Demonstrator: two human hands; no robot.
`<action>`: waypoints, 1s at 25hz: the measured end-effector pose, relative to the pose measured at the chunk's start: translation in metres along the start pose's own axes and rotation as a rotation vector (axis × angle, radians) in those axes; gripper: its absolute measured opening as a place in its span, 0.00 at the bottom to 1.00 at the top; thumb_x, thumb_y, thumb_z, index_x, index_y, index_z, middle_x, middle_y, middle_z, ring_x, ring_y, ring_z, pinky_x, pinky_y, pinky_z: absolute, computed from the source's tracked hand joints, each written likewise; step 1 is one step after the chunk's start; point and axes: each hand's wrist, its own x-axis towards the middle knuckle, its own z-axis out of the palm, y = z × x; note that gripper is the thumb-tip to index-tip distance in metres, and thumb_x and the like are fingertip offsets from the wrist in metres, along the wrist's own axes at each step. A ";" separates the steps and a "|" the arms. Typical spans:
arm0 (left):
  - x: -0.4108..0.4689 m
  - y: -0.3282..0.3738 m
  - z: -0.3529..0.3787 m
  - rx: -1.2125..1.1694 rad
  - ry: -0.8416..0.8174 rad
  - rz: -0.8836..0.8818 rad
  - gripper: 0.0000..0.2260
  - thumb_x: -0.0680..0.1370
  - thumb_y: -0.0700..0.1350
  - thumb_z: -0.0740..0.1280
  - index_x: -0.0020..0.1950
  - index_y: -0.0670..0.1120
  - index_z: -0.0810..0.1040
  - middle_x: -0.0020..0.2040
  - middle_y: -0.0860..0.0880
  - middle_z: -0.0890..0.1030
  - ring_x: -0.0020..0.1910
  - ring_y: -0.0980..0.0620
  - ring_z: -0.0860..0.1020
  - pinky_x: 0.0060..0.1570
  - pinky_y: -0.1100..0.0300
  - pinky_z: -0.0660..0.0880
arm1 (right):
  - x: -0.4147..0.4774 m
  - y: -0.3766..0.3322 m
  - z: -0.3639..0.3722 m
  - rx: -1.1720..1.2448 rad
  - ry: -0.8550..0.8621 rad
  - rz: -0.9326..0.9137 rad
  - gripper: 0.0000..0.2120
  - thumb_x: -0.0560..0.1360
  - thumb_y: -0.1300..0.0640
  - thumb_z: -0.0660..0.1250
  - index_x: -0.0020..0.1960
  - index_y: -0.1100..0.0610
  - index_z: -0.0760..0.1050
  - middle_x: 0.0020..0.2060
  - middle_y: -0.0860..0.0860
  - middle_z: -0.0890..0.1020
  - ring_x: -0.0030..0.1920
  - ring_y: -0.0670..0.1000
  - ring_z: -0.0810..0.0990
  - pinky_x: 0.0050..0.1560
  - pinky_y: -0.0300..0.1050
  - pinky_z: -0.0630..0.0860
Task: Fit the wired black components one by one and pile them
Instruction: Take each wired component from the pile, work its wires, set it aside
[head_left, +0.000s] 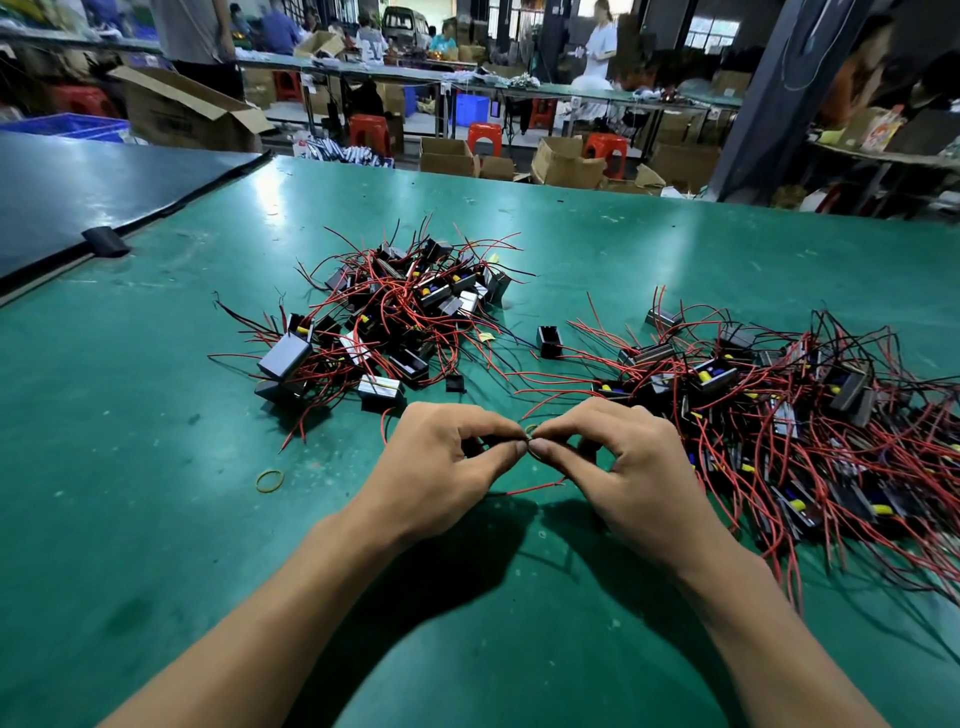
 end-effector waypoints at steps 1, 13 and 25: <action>0.000 0.000 0.001 0.009 0.007 0.013 0.02 0.73 0.42 0.74 0.43 0.47 0.87 0.32 0.60 0.81 0.30 0.64 0.76 0.33 0.67 0.71 | 0.000 -0.002 0.002 0.021 0.003 0.042 0.01 0.75 0.53 0.74 0.45 0.50 0.83 0.39 0.39 0.82 0.37 0.43 0.78 0.44 0.45 0.74; -0.002 -0.014 0.001 0.274 0.059 -0.033 0.12 0.76 0.47 0.72 0.58 0.48 0.83 0.55 0.51 0.83 0.59 0.53 0.76 0.64 0.64 0.67 | 0.010 0.035 -0.018 0.370 0.640 0.716 0.06 0.79 0.53 0.68 0.43 0.50 0.78 0.36 0.46 0.79 0.35 0.46 0.73 0.43 0.47 0.72; -0.001 -0.026 0.000 0.385 0.137 -0.279 0.04 0.75 0.47 0.69 0.47 0.50 0.82 0.45 0.52 0.79 0.45 0.49 0.78 0.47 0.54 0.76 | -0.006 -0.020 0.037 -0.044 0.366 -0.036 0.08 0.75 0.63 0.69 0.54 0.55 0.79 0.46 0.47 0.76 0.44 0.41 0.73 0.47 0.36 0.73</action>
